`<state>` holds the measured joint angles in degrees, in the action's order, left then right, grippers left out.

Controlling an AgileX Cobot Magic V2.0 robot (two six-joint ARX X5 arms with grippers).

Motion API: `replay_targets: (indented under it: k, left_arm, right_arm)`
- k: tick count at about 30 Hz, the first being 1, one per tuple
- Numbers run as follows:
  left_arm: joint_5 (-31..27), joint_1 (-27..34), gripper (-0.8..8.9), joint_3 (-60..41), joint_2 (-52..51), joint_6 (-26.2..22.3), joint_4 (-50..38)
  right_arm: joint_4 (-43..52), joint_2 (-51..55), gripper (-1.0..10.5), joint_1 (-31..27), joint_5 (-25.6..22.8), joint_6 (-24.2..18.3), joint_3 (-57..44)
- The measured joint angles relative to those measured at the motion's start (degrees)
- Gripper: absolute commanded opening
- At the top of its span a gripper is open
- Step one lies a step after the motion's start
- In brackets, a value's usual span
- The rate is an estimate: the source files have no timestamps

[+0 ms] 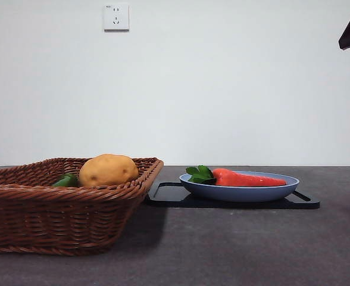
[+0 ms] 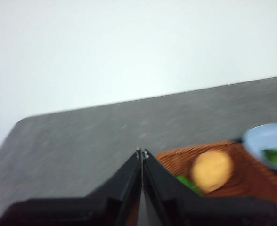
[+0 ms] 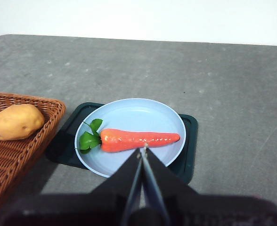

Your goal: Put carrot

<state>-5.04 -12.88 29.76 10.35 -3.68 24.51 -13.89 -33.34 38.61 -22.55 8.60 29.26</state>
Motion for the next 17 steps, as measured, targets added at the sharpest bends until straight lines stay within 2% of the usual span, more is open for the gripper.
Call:
replay_targets:
  k: [7, 17]
  left_arm:
    - [0.7, 8.6, 0.08, -11.7, -5.2, -0.3, -6.1]
    - [0.7, 10.6, 0.08, -24.7, -10.0, 1.9, -10.6]
  right_arm:
    - [0.0, 0.0, 0.0, 0.0, 0.0, 0.0, 0.0]
    - [0.0, 0.0, 0.0, 0.0, 0.0, 0.0, 0.0]
